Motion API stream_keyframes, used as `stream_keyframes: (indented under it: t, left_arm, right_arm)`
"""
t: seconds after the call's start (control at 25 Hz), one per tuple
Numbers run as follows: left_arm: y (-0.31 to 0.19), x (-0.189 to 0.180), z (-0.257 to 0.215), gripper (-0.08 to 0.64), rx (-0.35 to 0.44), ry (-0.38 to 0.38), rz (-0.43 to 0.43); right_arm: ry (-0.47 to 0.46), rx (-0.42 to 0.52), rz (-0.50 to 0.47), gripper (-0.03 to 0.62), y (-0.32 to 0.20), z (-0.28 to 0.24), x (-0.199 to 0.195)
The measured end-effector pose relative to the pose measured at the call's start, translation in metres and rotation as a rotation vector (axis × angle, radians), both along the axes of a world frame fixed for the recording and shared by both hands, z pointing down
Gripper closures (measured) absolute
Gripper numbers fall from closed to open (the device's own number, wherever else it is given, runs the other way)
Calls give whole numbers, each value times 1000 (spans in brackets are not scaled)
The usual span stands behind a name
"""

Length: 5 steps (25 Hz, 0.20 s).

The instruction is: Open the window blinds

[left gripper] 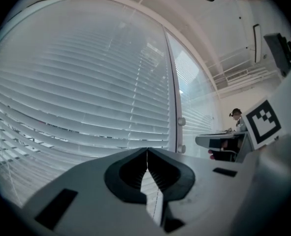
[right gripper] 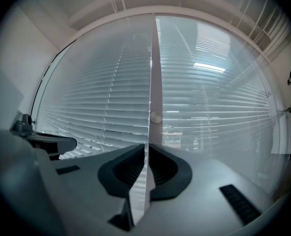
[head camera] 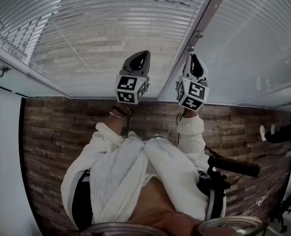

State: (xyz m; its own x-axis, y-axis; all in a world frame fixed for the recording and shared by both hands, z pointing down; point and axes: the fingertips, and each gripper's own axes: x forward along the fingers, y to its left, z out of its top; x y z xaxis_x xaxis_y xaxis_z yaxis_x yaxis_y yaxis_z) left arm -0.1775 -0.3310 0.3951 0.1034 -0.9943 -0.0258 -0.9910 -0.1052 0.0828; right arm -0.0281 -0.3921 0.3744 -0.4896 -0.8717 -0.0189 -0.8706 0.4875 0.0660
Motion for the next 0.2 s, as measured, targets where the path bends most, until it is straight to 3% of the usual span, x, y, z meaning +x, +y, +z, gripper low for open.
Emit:
stream_keyframes:
  t: [0.2]
  left_arm:
    - [3, 5, -9, 558, 13, 0, -2]
  right_arm:
    - [5, 0, -2, 555, 3, -3, 2]
